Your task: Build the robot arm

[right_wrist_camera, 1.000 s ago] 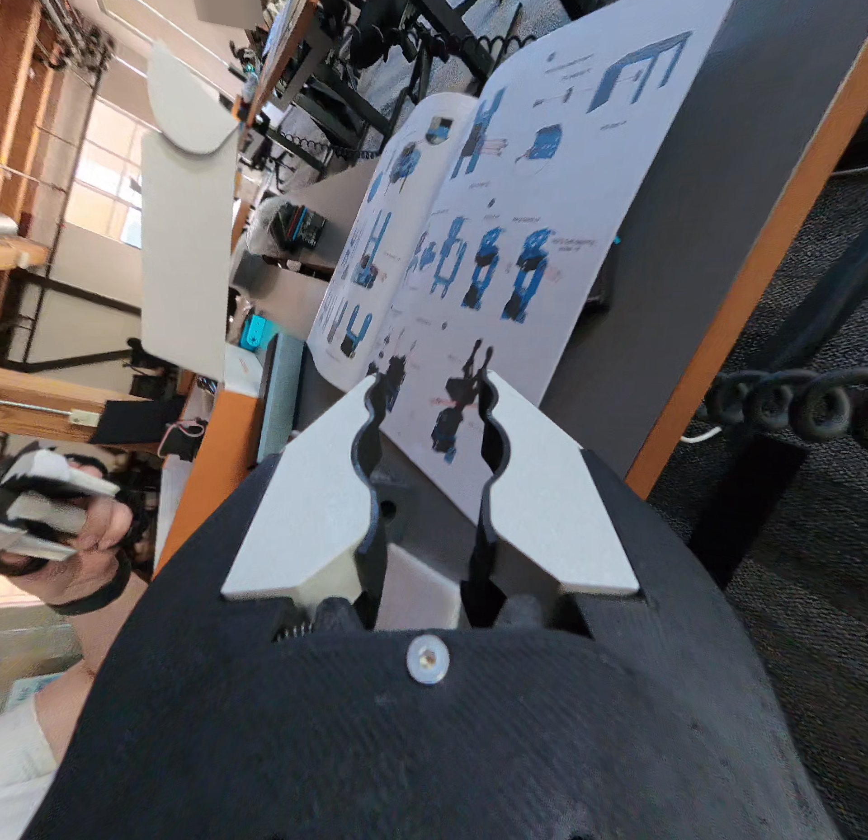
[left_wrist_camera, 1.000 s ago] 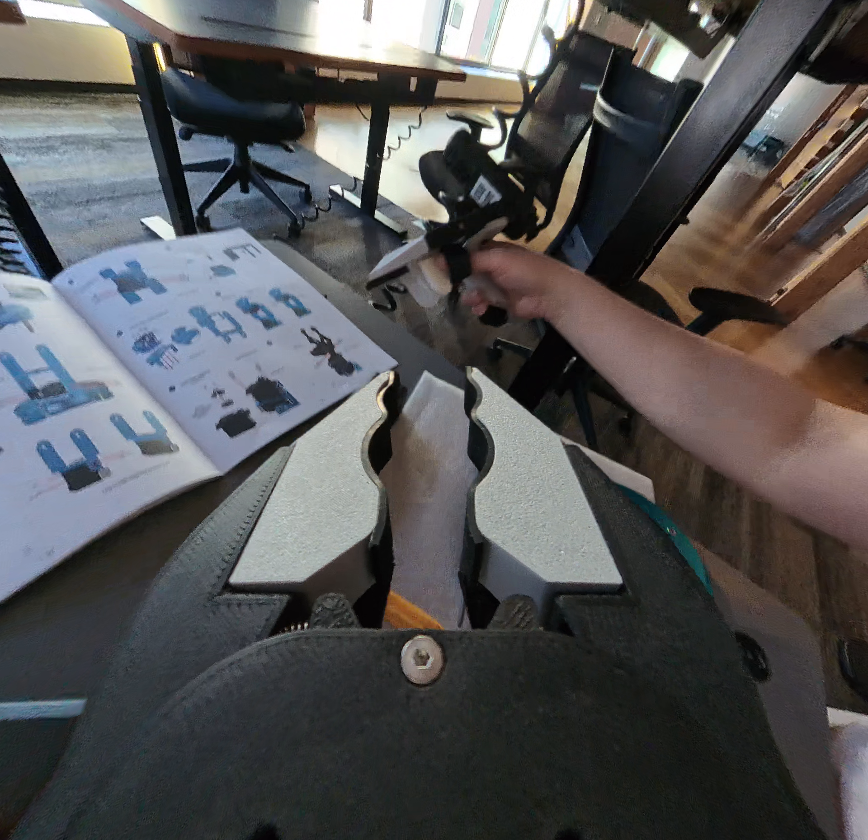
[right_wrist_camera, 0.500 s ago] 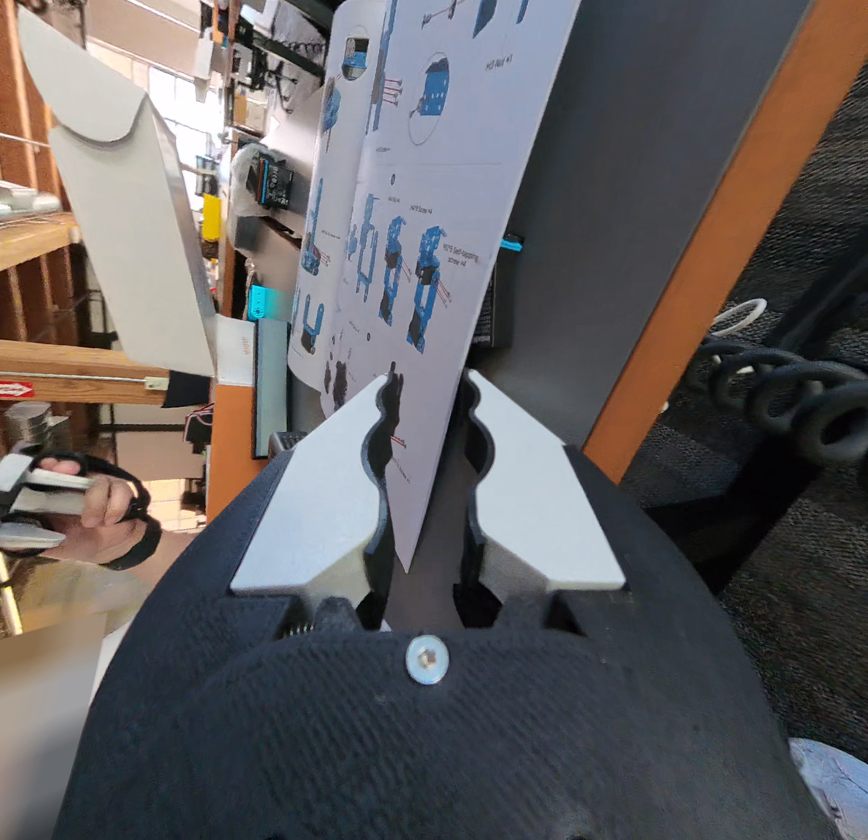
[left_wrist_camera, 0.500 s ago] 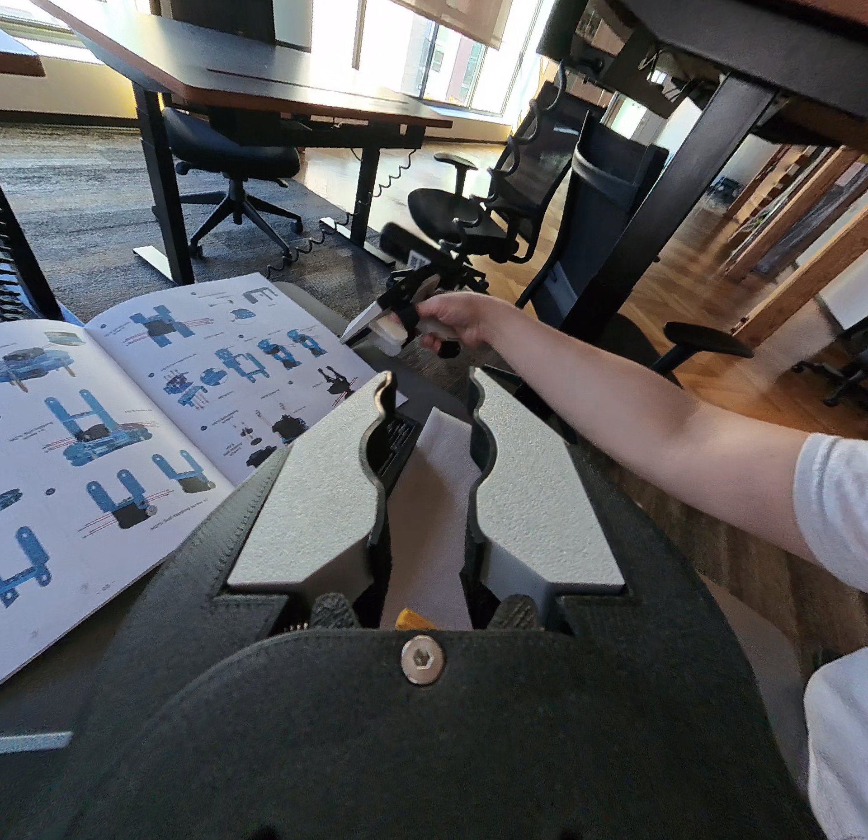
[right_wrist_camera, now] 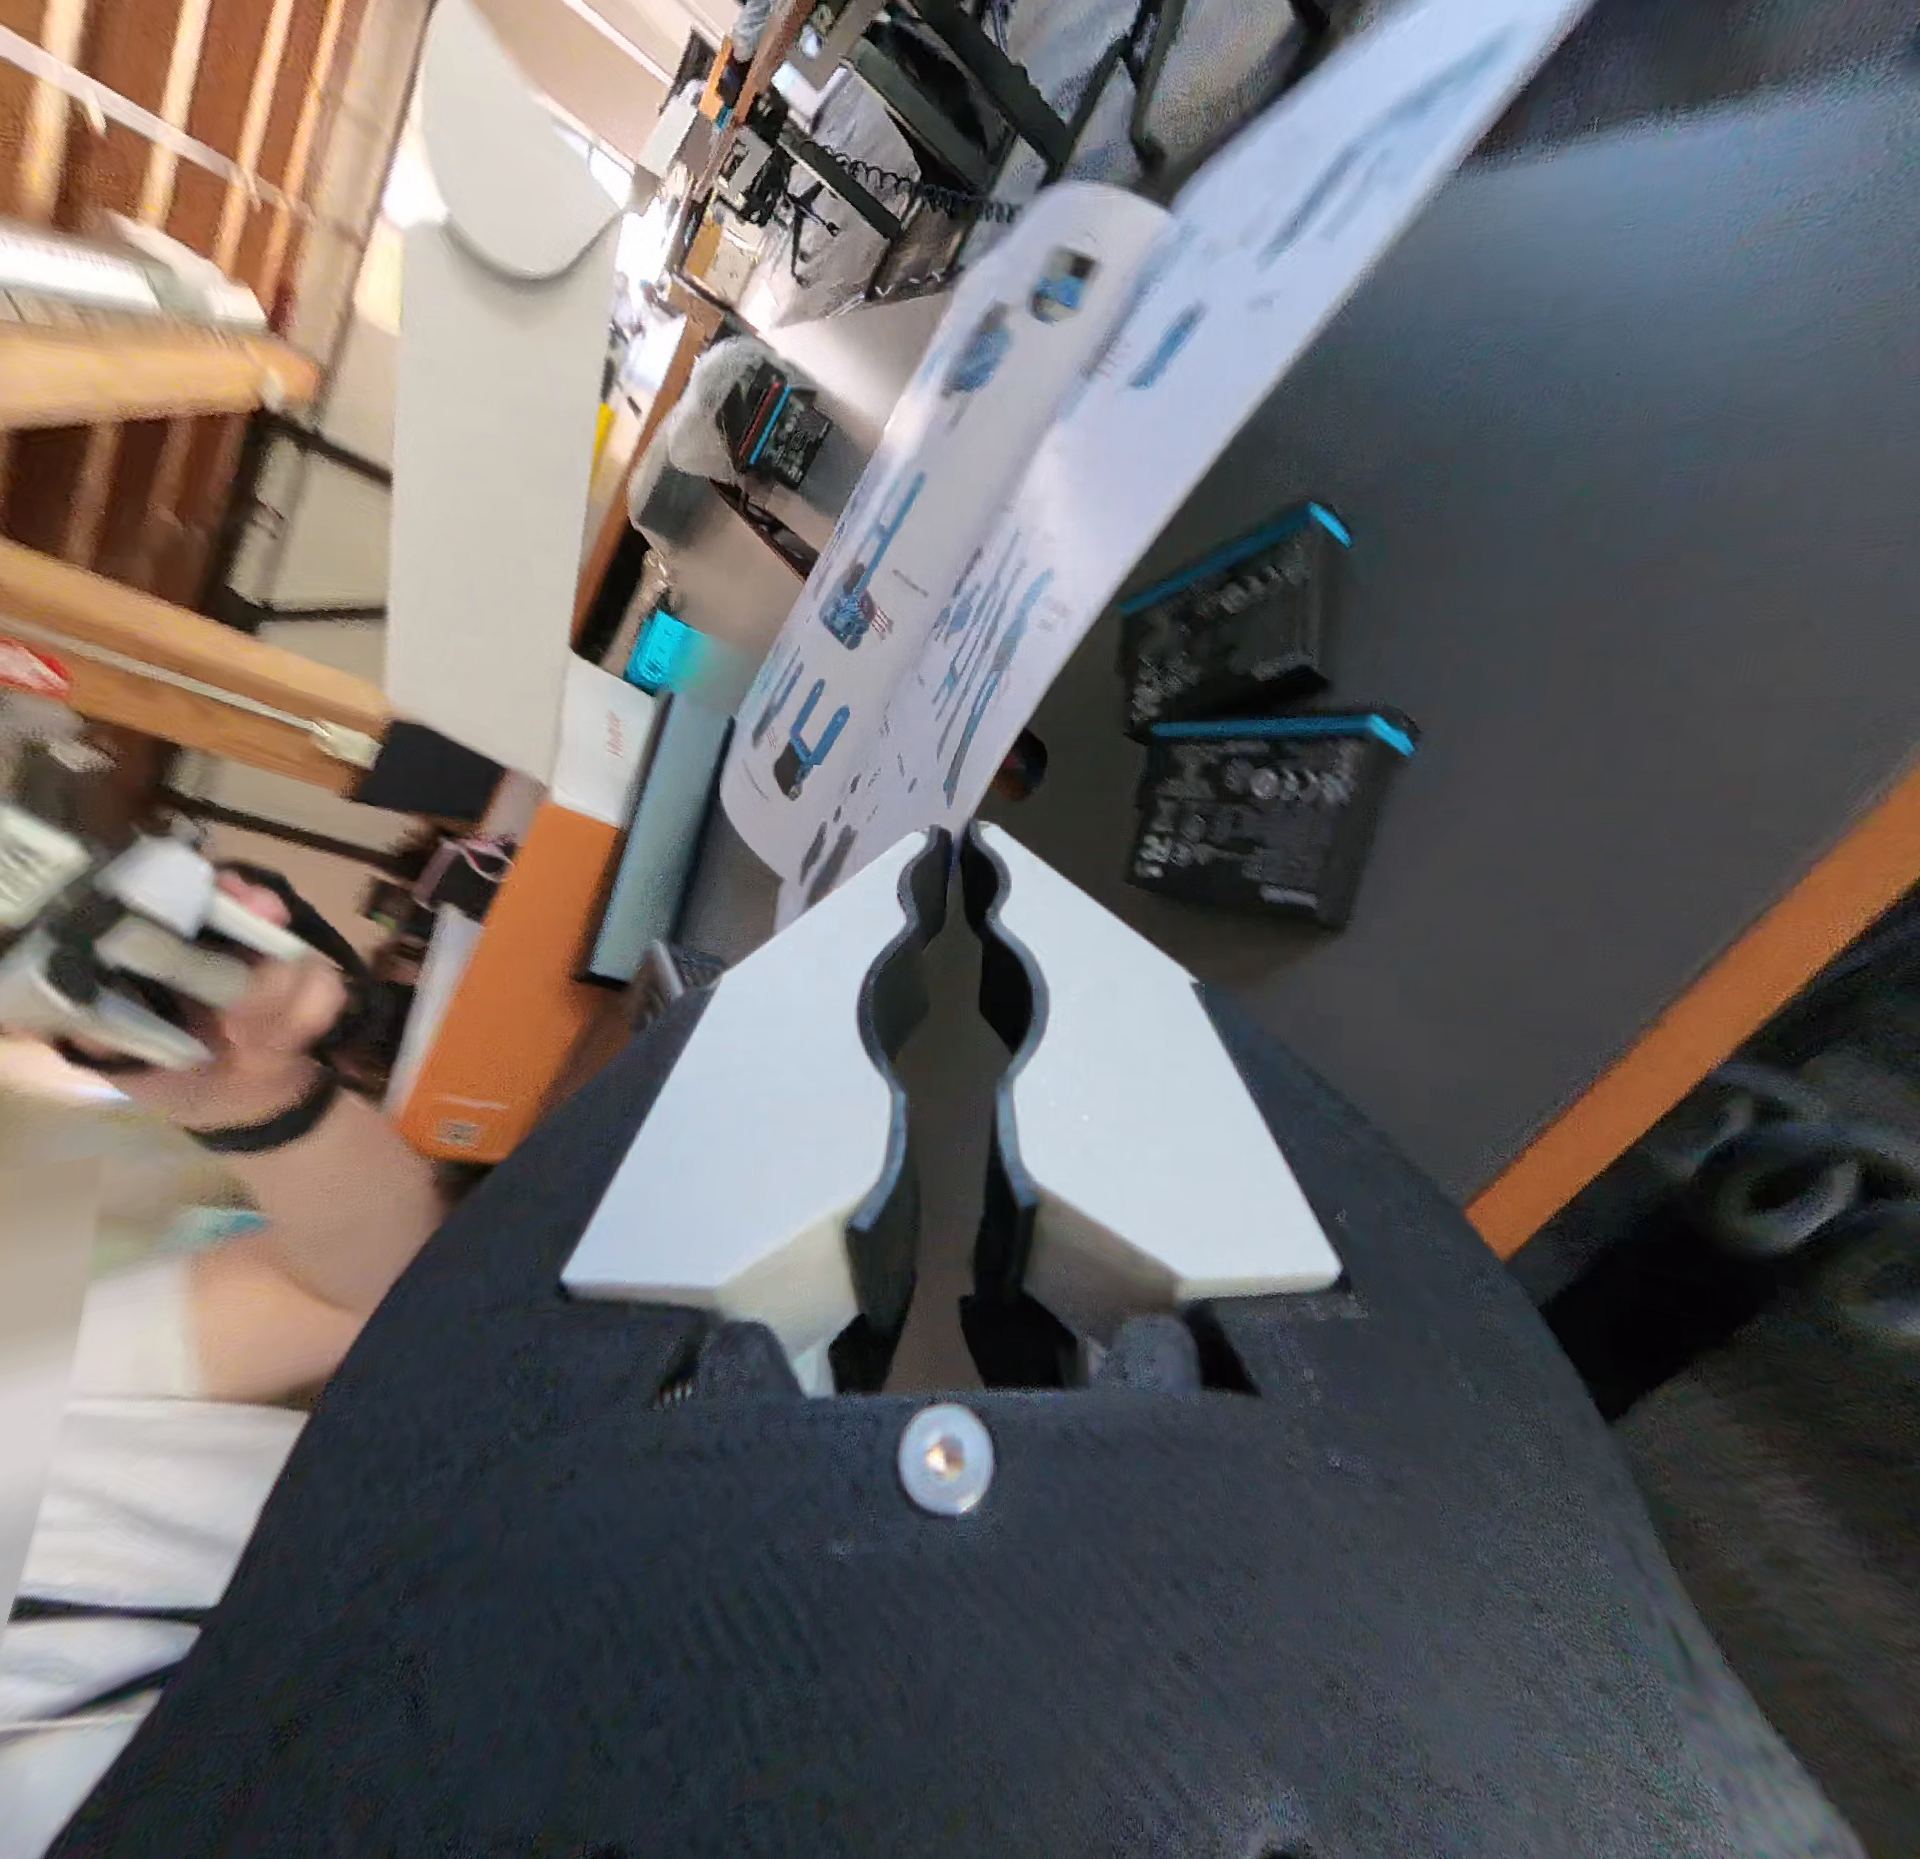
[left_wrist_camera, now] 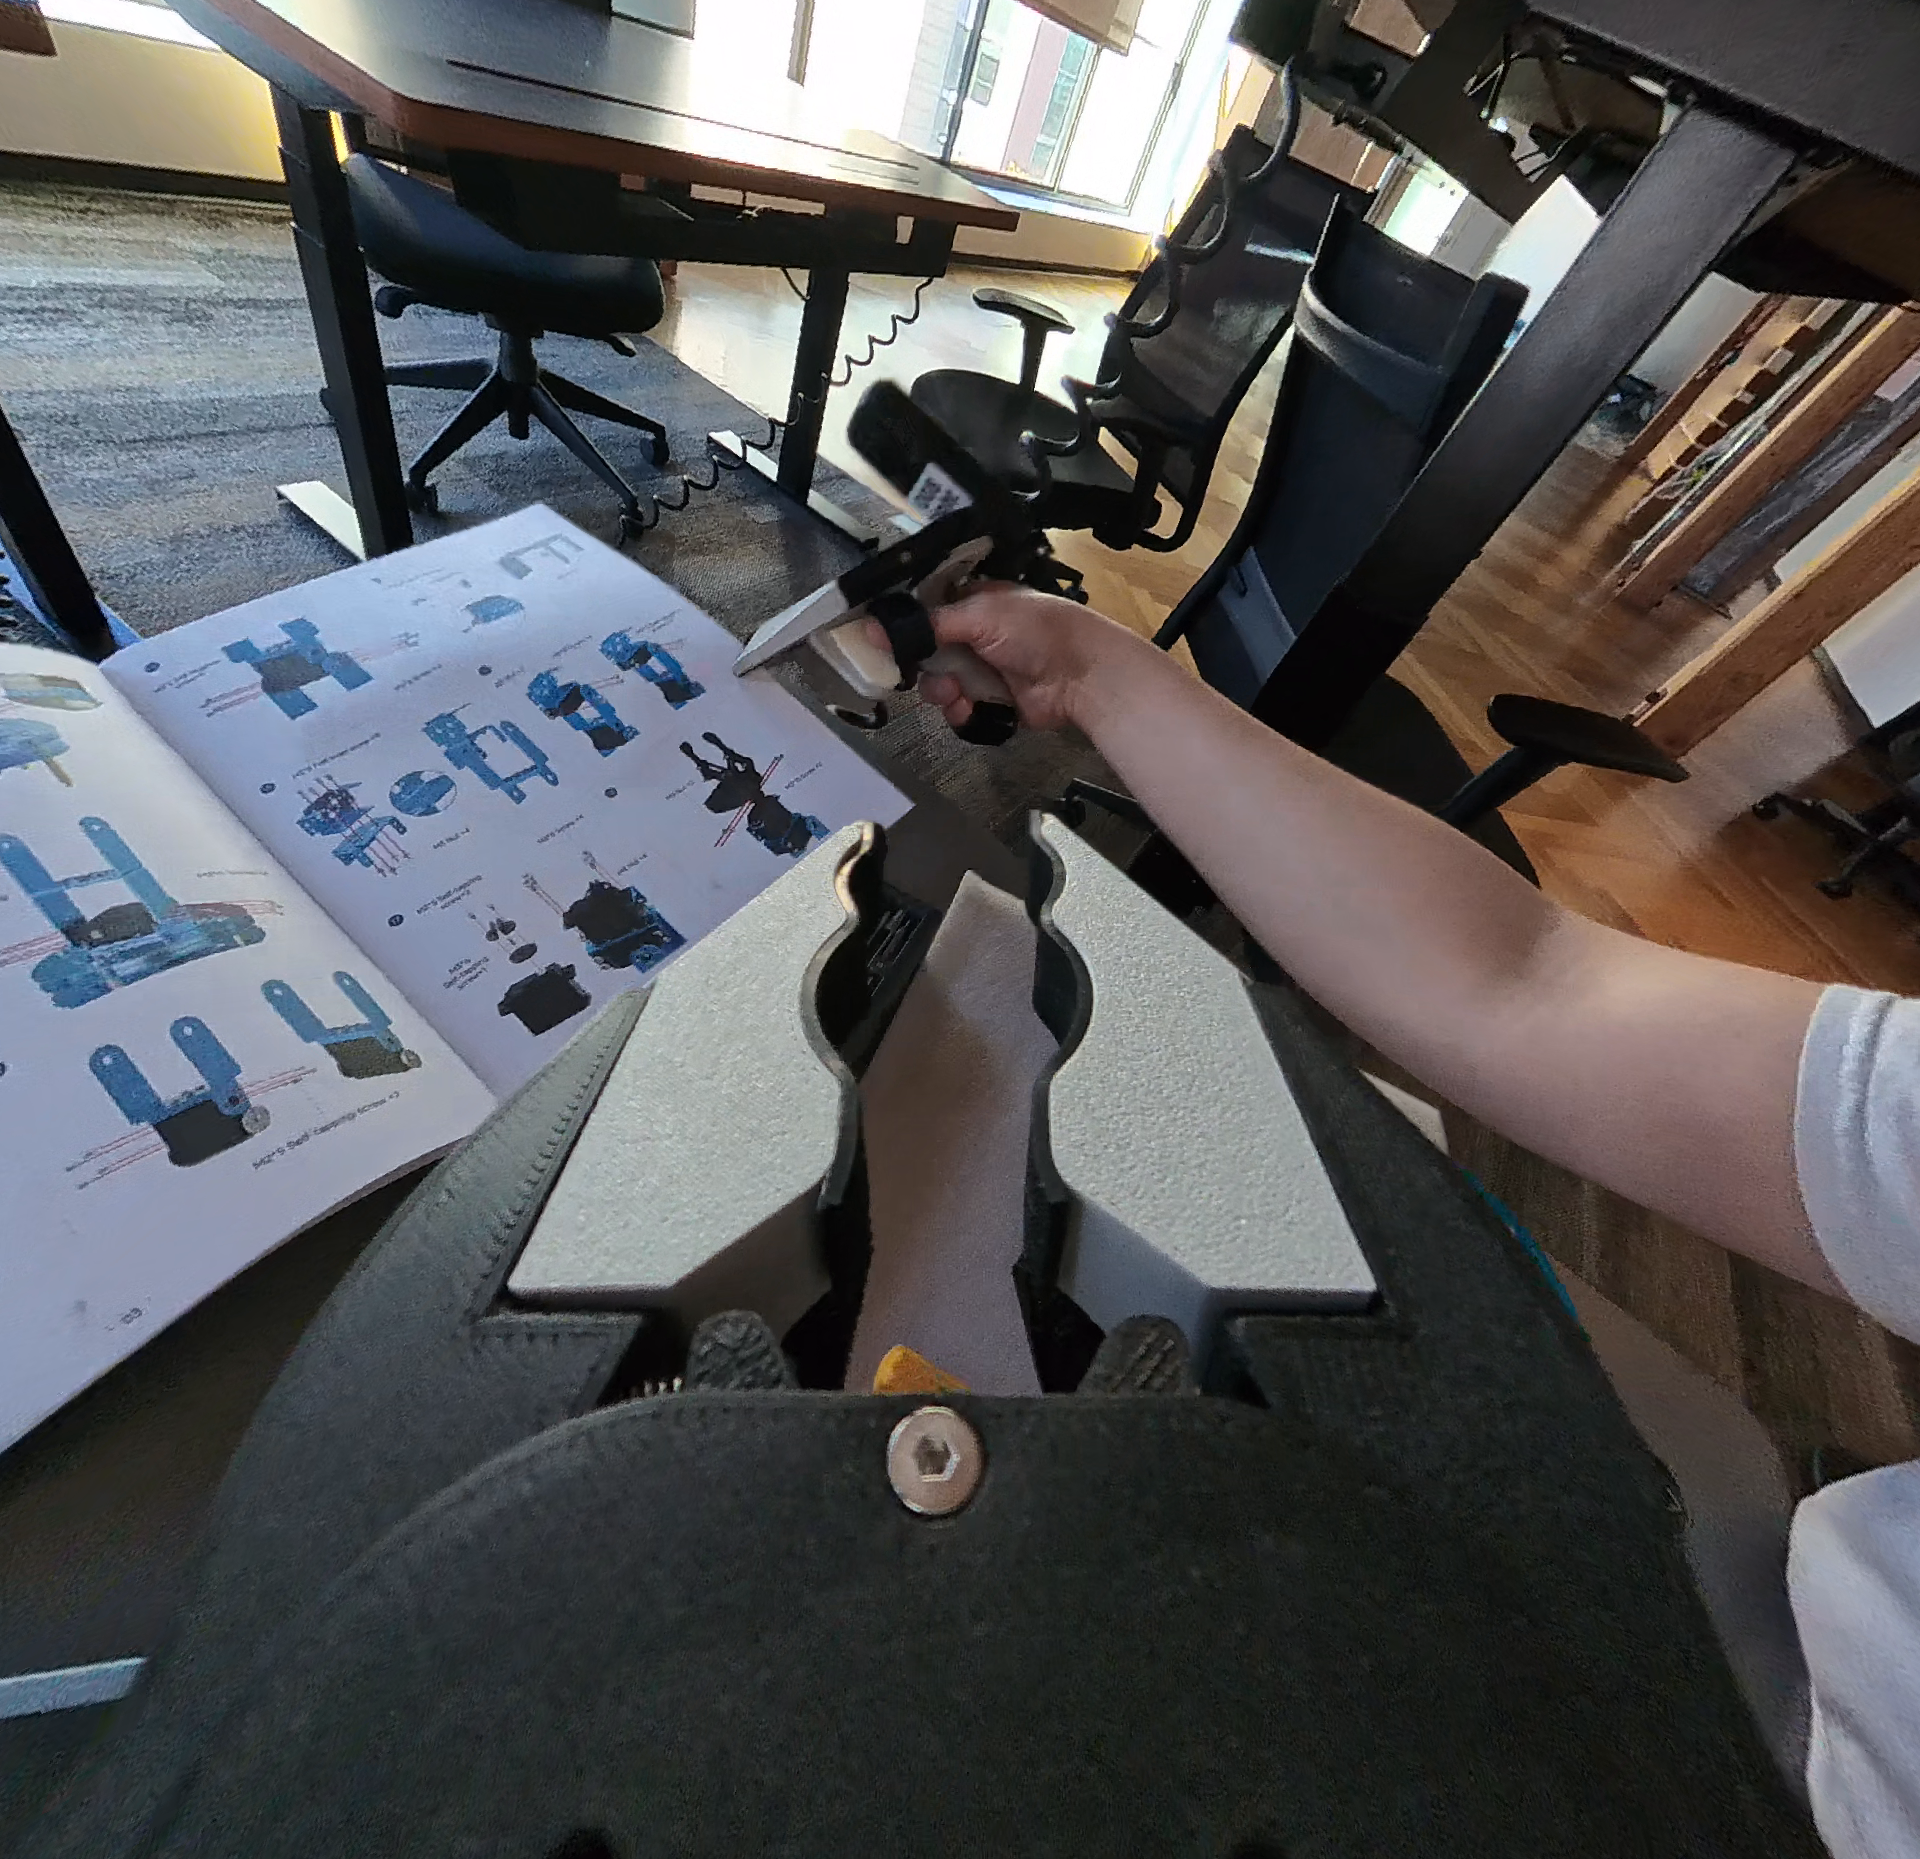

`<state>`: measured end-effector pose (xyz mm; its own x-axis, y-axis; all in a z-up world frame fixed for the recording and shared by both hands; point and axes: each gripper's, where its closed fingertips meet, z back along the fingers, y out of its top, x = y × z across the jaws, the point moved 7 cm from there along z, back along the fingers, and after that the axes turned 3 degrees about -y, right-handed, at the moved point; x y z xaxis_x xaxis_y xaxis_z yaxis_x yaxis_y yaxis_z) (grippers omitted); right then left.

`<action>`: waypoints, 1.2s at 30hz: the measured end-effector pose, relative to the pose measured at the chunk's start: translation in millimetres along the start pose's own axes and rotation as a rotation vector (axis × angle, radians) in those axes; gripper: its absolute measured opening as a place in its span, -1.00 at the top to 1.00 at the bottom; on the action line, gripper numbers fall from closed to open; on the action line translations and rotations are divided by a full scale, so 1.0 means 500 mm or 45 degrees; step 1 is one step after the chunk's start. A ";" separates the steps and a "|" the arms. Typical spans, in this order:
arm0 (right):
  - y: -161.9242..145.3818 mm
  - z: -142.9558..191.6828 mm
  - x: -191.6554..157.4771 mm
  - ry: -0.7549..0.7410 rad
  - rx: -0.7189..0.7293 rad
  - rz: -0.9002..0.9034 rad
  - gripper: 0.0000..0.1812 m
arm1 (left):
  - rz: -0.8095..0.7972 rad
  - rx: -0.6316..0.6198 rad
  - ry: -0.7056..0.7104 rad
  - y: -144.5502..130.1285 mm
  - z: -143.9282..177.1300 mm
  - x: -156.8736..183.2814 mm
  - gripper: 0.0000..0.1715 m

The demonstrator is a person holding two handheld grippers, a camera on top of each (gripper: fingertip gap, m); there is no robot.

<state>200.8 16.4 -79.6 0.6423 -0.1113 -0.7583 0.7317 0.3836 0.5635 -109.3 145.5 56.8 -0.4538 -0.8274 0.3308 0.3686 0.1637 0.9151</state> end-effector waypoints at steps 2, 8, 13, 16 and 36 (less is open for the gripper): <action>0.001 0.010 -0.042 -0.046 0.043 0.282 0.97 | 0.014 -0.011 0.033 -0.007 -0.002 -0.011 0.72; -0.026 0.058 -0.164 -0.358 0.119 1.163 0.93 | 0.099 -0.065 0.125 -0.035 -0.012 -0.045 0.74; -0.031 0.100 -0.250 -0.436 0.220 1.541 0.94 | 0.155 -0.091 0.180 -0.054 -0.018 -0.066 0.74; -0.026 0.106 -0.305 -0.477 0.135 1.711 0.94 | 0.162 -0.106 0.241 -0.065 -0.020 -0.082 0.73; -0.188 0.204 -0.421 -0.691 0.070 2.109 0.96 | 0.020 -0.033 0.607 -0.082 -0.003 -0.148 0.32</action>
<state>20.1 -89.8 60.6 0.6444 0.0605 0.7623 -0.7232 0.3720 0.5819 -89.5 199.1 -5.6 -0.0277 -0.9802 0.1962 0.3949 0.1696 0.9029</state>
